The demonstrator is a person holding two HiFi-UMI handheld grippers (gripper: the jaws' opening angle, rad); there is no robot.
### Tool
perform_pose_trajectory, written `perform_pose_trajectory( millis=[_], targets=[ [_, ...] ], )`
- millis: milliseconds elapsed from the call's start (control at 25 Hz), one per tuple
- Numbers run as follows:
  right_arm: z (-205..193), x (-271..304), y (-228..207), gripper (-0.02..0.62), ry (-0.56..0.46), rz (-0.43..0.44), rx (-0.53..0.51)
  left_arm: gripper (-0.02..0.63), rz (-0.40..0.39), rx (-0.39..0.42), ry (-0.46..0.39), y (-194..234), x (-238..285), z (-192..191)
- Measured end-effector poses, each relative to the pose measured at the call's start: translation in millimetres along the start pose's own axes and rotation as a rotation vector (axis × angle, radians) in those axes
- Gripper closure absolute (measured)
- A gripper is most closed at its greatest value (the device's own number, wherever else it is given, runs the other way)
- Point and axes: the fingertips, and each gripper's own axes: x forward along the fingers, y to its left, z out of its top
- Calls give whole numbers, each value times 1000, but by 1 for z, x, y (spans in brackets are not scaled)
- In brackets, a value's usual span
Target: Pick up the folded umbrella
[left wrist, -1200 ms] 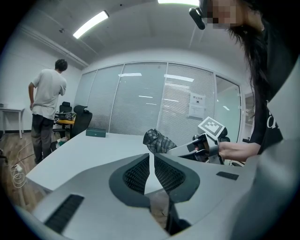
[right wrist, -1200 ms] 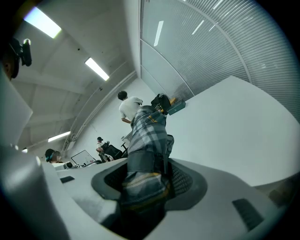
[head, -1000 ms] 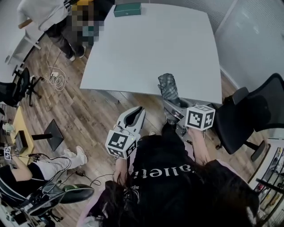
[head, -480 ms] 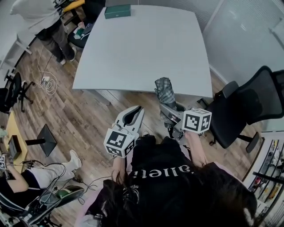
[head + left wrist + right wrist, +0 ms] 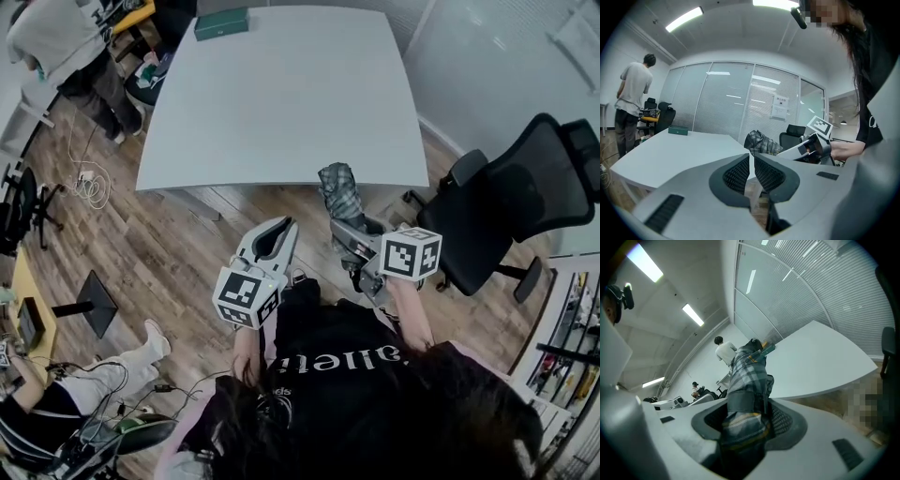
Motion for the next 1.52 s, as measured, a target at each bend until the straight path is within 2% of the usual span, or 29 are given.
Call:
perform_pose_trajectory(
  millis=[600, 800, 1520],
  targets=[
    [-40, -87, -20, 371, -58, -8, 46, 557, -45, 37, 47, -91, 3, -22],
    [-53, -104, -24, 371, -50, -30, 7, 557, -59, 58, 53, -114, -1, -25],
    [-52, -115, -23, 371, -42, -10, -11, 557, -40, 73, 39, -130, 0, -18]
  ],
)
